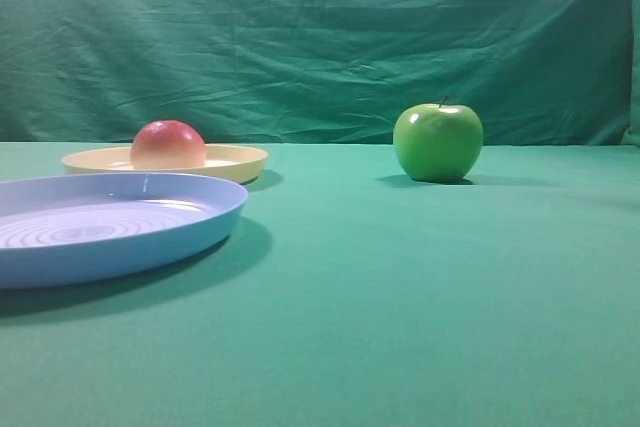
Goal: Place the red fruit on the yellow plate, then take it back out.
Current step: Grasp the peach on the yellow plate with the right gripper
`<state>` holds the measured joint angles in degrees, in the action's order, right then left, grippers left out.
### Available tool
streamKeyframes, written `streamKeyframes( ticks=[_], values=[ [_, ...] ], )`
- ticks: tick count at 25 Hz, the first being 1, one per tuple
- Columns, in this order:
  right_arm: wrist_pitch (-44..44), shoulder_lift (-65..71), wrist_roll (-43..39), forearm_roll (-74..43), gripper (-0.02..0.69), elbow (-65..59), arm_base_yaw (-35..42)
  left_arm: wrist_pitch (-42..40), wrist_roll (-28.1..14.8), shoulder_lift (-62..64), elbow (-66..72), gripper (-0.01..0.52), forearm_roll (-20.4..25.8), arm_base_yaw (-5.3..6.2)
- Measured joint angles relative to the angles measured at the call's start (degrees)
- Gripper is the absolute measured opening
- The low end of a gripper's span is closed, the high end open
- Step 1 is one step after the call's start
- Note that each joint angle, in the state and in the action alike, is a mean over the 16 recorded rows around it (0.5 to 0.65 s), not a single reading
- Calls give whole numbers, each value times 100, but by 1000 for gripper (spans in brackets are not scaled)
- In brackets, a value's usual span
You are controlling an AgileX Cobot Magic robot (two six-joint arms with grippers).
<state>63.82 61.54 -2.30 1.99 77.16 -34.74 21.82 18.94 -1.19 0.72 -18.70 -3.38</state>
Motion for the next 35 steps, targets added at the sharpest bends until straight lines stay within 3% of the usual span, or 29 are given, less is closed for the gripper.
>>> streamKeyframes(
  ticks=[9,22,35],
  values=[
    [-1128,-1839,-78,-393,0,-1742,463,0,0,0,0,0,0,0],
    [-3273,-4270,-101,-498,0,-4701,2096,0,0,0,0,0,0,0],
    [-4257,-5947,-109,-506,0,-7099,2941,0,0,0,0,0,0,0]
  ],
)
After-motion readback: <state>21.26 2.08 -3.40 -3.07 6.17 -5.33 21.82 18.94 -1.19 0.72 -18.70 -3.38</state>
